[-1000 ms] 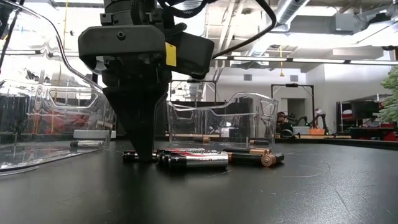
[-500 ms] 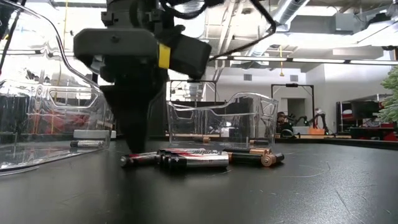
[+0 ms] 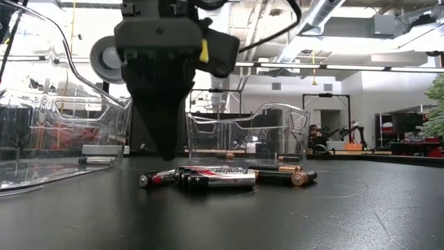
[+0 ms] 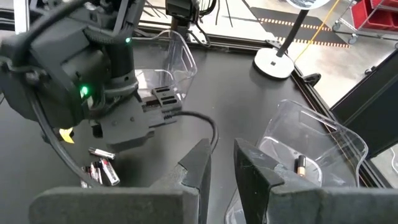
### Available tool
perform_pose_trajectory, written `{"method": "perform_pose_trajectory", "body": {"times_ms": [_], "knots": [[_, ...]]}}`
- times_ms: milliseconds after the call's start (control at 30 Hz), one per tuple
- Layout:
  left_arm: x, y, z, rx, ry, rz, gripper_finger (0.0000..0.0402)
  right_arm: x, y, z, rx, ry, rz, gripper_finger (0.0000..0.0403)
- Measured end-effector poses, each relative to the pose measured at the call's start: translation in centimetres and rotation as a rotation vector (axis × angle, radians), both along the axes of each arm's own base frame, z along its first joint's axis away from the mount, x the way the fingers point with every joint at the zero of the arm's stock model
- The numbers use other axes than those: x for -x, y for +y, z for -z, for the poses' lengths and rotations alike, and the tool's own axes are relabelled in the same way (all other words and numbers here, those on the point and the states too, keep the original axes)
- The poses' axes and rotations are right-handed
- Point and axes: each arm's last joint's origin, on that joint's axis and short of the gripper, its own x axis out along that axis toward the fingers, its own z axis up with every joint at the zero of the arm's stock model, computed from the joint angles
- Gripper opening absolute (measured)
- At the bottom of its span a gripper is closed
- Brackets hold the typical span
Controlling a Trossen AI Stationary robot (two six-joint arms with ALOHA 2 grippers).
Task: Sort batteries
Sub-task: Put the silver battery into the bottom transparent bin
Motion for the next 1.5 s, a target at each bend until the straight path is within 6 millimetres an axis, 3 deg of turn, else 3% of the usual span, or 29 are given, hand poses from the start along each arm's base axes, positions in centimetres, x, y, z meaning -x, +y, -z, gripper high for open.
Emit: {"method": "perform_pose_trajectory", "body": {"times_ms": [167,333,500,800,1200,1500], "knots": [[0.0,-0.1,-0.9,0.043,-0.041,-0.056,0.0089,0.0,0.0,0.0,0.001,0.002,0.000,0.0088],[-0.2,-1.2,-0.7,0.134,-0.091,-0.066,0.0158,0.0,0.0,0.0,0.005,0.004,-0.002,0.0088],[0.4,-1.5,0.1,0.145,-0.054,-0.103,0.0189,0.0,0.0,0.0,0.006,0.004,-0.002,0.0088],[0.6,-1.9,0.1,0.138,-0.060,-0.116,0.0192,0.0,0.0,0.0,0.006,0.004,-0.003,0.0088],[0.3,-1.9,1.7,0.115,-0.019,-0.121,0.0191,0.0,0.0,0.0,0.007,0.002,-0.004,0.0088],[0.2,-1.9,2.8,0.082,0.017,-0.083,0.0140,0.0,0.0,0.0,0.007,0.003,-0.004,0.0088]]}}
